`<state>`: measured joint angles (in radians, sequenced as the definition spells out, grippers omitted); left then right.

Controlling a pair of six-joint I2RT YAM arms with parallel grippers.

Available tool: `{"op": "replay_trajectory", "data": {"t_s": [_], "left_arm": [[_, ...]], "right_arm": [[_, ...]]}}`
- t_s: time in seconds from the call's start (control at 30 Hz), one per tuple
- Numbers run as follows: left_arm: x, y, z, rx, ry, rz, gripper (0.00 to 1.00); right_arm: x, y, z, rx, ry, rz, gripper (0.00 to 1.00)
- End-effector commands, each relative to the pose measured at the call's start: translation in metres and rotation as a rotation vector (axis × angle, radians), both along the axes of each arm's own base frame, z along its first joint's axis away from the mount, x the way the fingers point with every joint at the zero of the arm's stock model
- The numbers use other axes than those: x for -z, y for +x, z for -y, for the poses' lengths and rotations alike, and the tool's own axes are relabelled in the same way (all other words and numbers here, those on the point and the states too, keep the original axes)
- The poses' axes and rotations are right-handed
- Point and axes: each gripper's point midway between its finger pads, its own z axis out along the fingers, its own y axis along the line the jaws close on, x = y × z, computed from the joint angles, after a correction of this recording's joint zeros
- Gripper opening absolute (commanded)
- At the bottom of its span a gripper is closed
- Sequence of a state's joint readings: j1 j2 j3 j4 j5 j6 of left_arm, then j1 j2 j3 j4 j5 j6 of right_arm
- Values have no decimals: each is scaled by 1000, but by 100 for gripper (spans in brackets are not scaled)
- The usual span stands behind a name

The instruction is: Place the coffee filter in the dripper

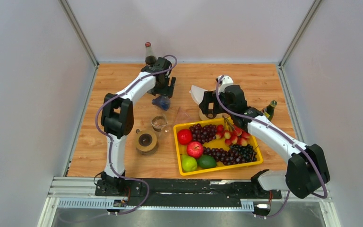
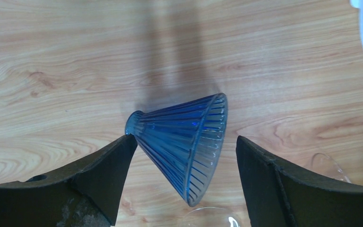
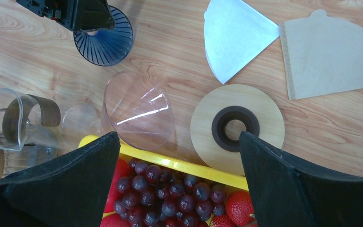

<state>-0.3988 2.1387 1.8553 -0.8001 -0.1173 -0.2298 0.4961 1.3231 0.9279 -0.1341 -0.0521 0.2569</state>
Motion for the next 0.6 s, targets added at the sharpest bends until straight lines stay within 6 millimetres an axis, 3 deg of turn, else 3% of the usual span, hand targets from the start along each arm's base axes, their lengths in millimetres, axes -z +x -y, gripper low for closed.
{"op": "replay_trajectory", "data": {"t_s": [0.0,0.2,0.3,0.57], "left_arm": [[0,0,-14,-27,66,-5,85],[8,-4,-18,-60,93,-13,64],[9,-3,-19,-69,106,-7,44],[9,-3,-24,-92,125,-6,20]], "right_arm": [[-13,0,7,3,-17,64,100],[-14,-4,9,-7,-19,73,100],[-16,-6,10,-8,-15,78,100],[-23,-12,16,6,-4,99,100]]}}
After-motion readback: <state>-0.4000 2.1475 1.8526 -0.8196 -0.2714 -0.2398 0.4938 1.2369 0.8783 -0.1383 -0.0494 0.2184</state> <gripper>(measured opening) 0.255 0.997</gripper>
